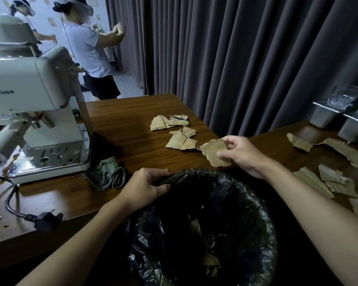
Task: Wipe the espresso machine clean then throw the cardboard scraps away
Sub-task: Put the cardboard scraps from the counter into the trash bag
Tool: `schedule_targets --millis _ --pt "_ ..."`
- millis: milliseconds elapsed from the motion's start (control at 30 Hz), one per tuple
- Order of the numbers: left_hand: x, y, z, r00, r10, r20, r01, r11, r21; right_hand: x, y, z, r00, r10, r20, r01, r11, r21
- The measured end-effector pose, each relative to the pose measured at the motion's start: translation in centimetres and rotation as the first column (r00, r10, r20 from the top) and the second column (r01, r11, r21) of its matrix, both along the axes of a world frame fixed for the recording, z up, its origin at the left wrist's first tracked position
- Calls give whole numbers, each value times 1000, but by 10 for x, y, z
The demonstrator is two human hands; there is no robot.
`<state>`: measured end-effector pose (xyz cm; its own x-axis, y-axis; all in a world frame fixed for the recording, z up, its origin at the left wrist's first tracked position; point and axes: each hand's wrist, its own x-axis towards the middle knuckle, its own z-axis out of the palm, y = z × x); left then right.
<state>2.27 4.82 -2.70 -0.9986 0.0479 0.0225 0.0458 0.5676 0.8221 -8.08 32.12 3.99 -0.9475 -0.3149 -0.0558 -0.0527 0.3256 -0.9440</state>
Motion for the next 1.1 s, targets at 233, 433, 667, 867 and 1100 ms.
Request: schedule_targets --millis 233,433,667,867,1100 --pt "1 1 0 1000 11 -11 -11 1000 -1 5 -3 6 964 260 60 -267 944 193" --pt "0 0 0 1000 18 -16 -19 1000 -21 -26 -35 -17 968 232 -92 -163 867 472" --pt "0 0 -2 999 14 -31 -15 999 -37 -37 -53 -25 963 263 -66 -151 724 673" --pt "0 0 -3 999 20 -42 -21 1000 -21 -35 -45 -30 967 232 -100 -86 674 734" --pt "2 2 -1 999 15 -49 -16 1000 -22 -37 -45 -31 975 103 -197 54 750 659"
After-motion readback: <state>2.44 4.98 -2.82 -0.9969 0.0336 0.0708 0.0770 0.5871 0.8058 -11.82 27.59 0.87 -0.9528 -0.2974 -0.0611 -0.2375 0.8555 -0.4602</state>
